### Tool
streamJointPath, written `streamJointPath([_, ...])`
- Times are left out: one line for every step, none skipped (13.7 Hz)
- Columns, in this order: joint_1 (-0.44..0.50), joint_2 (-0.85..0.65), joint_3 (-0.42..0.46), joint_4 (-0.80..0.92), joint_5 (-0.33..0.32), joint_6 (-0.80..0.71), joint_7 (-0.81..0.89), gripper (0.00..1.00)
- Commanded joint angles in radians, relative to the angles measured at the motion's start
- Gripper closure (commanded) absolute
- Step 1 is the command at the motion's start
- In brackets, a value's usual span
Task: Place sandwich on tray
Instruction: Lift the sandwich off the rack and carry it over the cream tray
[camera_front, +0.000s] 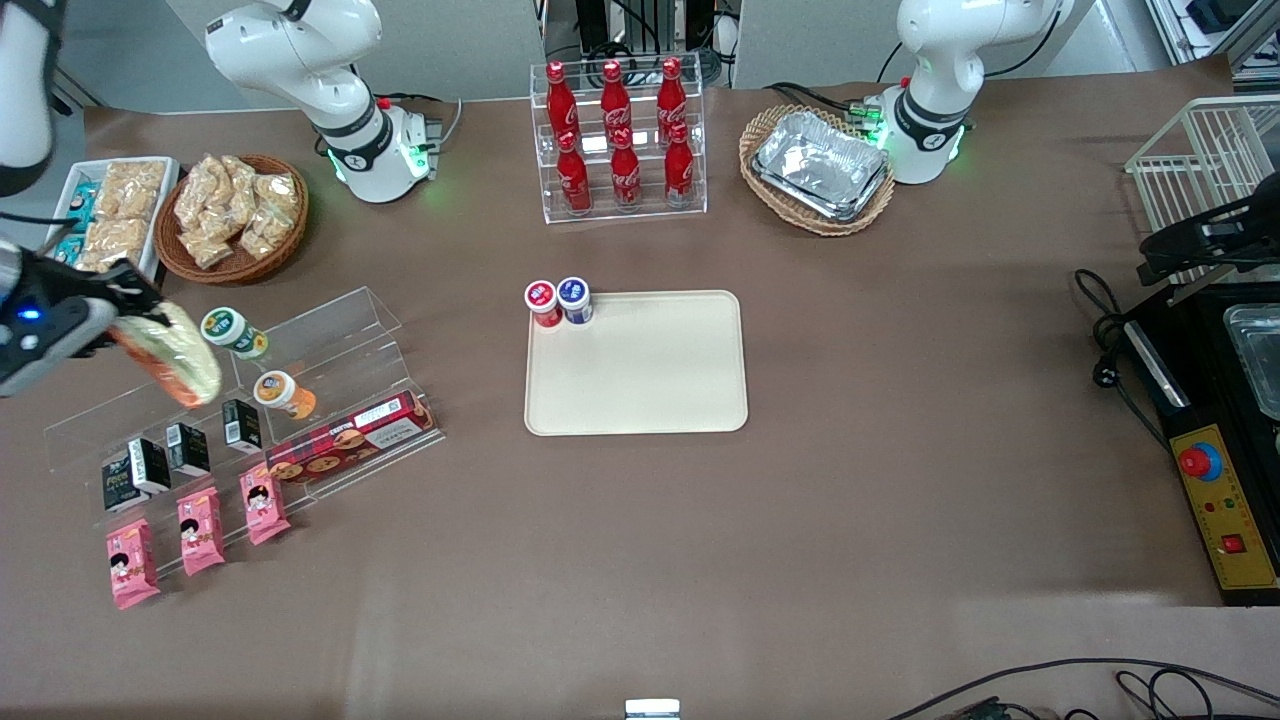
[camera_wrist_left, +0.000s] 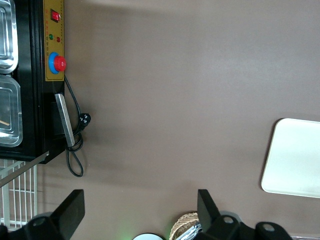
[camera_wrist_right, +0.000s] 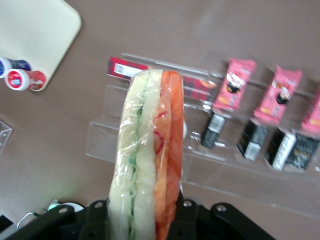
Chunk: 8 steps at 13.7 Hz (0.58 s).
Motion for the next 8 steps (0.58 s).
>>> streamJointPath([0.027,0.001,0.124,0.027,0.022,-0.033,0.086,0.62])
streamJointPath([0.027,0.002,0.177,0.027,0.021,-0.031,0.115,0.62])
streamJointPath([0.027,0.008,0.22,0.027,0.019,-0.02,0.123,0.62])
streamJointPath([0.027,0.013,0.257,0.029,0.021,-0.017,0.121,0.62])
streamJointPath([0.027,0.036,0.288,0.038,0.024,-0.011,0.121,0.62])
streamJointPath([0.028,0.062,0.311,0.058,0.043,-0.002,0.121,0.62])
streamJointPath([0.028,0.088,0.331,0.073,0.069,0.001,0.123,0.62])
streamJointPath([0.03,0.118,0.357,0.085,0.092,0.015,0.125,0.62])
